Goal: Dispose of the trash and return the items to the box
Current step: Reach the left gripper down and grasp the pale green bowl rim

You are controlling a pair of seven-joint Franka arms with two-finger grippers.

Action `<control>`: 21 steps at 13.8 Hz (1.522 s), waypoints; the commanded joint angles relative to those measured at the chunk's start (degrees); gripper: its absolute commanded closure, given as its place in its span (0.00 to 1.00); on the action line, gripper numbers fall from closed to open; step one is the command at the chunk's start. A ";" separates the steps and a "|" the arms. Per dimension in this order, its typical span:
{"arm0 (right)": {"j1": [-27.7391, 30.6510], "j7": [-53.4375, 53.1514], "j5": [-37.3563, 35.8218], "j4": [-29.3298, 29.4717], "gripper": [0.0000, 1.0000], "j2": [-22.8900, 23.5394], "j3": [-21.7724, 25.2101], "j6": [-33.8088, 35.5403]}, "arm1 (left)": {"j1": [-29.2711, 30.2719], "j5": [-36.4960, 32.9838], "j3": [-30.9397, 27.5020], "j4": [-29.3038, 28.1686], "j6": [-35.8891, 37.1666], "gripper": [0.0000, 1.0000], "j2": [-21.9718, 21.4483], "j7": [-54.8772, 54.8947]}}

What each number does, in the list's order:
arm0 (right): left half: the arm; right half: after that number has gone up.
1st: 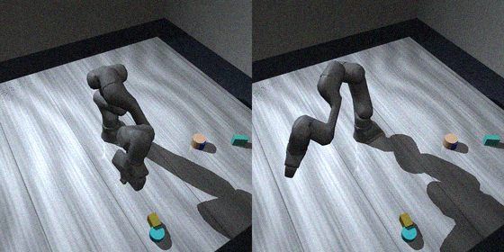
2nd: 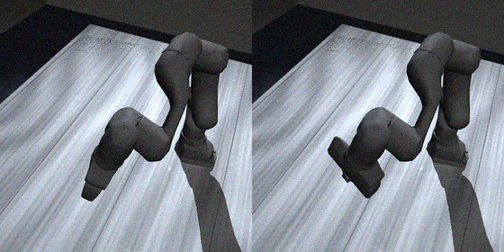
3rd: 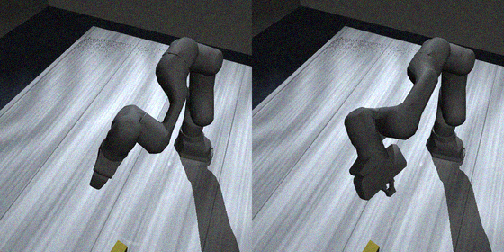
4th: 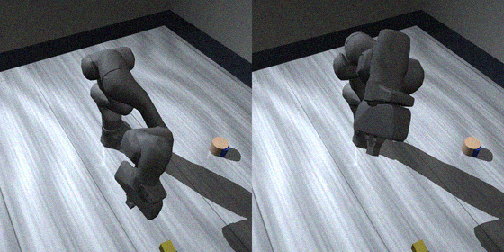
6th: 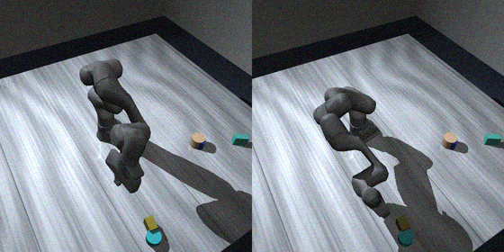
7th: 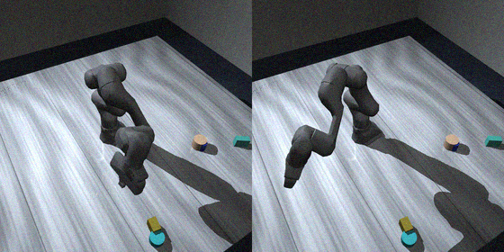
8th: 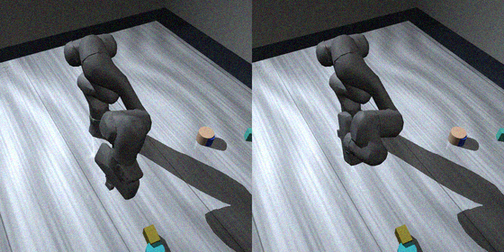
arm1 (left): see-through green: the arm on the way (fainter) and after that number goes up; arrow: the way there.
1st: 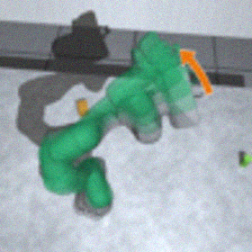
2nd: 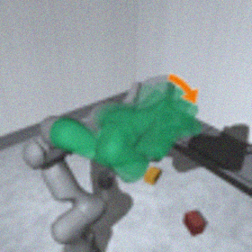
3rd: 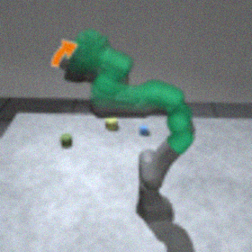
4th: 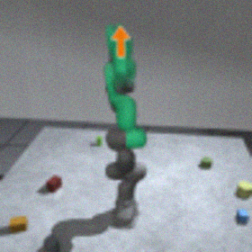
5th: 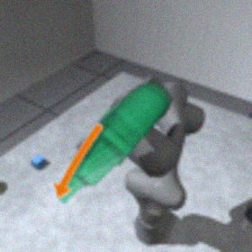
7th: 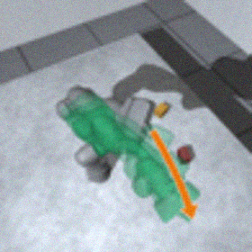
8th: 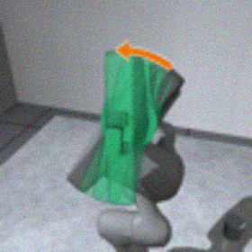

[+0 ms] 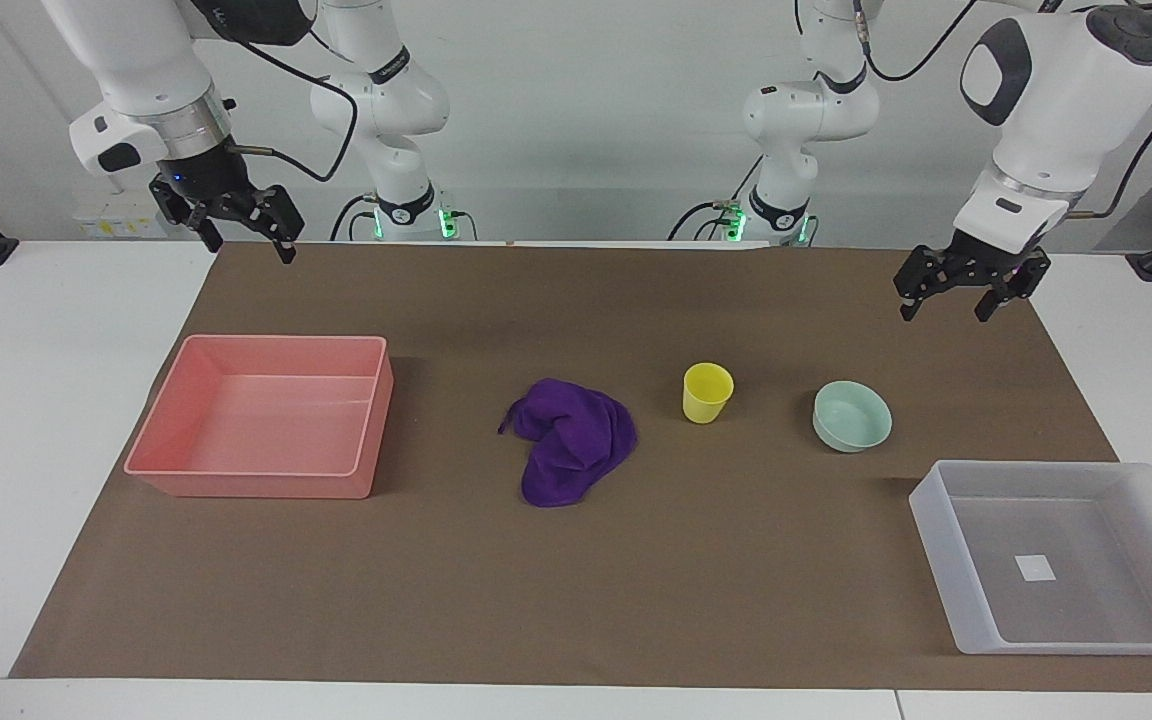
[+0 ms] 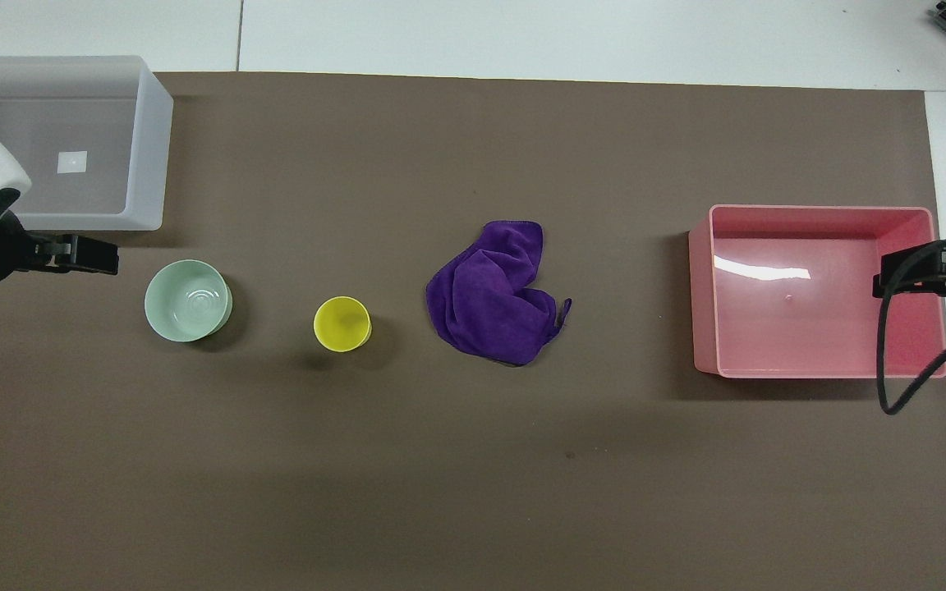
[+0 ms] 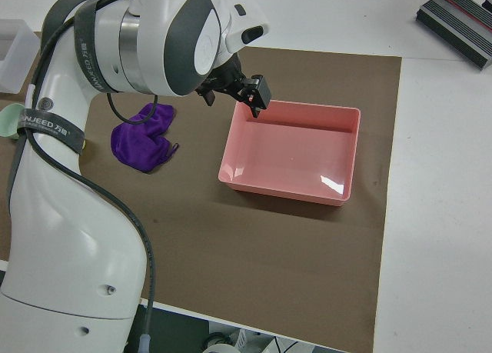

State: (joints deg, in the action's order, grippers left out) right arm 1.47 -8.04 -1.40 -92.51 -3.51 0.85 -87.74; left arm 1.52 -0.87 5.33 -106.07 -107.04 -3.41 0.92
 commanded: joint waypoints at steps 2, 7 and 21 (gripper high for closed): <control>0.72 1.89 0.17 -1.27 0.00 -0.89 -0.50 0.20 | 0.85 -1.15 0.56 -10.28 -9.91 0.00 -1.96 -2.85; 0.81 1.89 0.17 -1.36 0.00 -0.89 -0.50 0.12 | 2.17 -1.15 0.65 -17.21 -21.95 0.00 1.65 -3.21; 0.99 1.89 0.17 -1.71 0.00 -0.98 -0.50 0.20 | 3.58 -0.63 0.74 -23.92 -34.11 0.82 9.74 -1.01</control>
State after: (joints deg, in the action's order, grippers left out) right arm 1.47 -8.04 -1.40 -93.13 -3.51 0.83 -87.74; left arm 4.23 -0.87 5.46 -128.81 -139.90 7.14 -0.65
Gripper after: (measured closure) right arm 0.000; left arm 0.163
